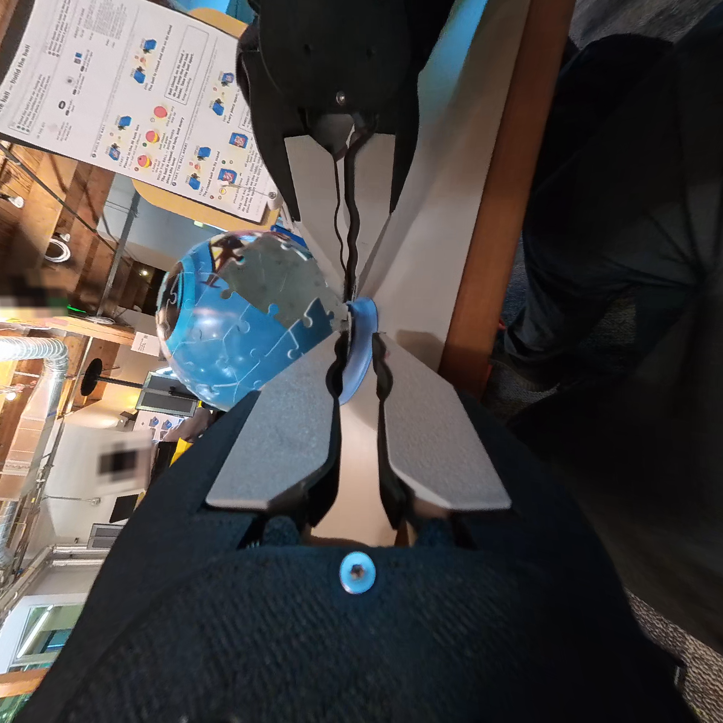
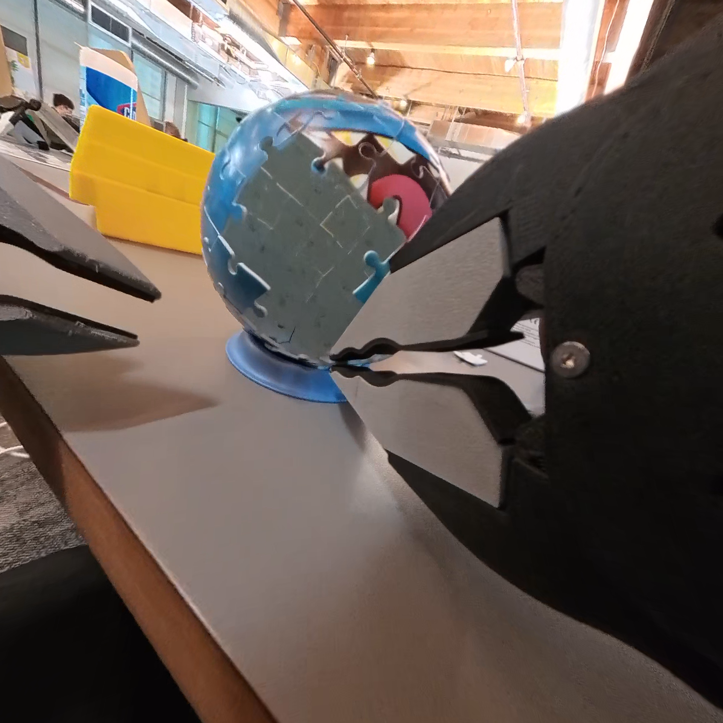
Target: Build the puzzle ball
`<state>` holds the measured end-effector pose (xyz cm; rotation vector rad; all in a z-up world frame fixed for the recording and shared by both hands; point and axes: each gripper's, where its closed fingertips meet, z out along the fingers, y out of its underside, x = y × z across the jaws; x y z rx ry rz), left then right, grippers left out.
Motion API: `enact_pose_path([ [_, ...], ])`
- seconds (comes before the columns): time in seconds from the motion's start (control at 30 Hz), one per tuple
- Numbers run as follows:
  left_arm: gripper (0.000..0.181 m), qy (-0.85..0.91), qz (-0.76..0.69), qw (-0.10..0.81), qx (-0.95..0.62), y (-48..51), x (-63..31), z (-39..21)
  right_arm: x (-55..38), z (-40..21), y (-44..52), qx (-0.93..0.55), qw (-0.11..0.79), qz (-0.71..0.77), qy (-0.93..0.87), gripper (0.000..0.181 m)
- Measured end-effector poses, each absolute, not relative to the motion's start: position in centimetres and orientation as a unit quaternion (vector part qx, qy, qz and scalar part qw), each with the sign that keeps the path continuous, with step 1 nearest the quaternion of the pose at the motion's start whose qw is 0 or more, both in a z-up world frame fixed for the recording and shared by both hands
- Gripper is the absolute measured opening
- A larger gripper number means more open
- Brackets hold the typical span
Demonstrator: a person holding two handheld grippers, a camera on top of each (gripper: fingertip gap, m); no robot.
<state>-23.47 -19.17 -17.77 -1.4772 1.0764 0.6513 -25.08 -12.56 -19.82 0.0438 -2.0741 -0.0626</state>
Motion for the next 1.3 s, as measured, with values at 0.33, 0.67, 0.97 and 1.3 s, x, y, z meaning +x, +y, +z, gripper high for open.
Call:
enact_pose_path([
  [0.33,0.01,0.45,0.276,0.563,-0.636,-19.0,-23.8,-17.9,-24.3,-19.6,-12.7,0.054,0.483,-0.013,-0.874,0.0],
  [0.67,0.01,0.451,0.274,0.561,-0.638,-18.7,-23.3,-18.2,-24.2,-19.6,-12.7,0.065,0.48,-0.004,-0.875,0.0],
  [0.97,0.031,0.4,0.211,0.598,-0.662,-19.5,-23.4,-16.6,-20.3,-18.3,-11.7,-0.001,0.493,0.045,-0.869,0.0],
  [1.3,0.087,0.108,-0.04,0.666,-0.737,-19.2,-32.4,-13.6,-21.1,-17.3,-0.6,-0.216,0.571,0.069,-0.789,0.0],
])
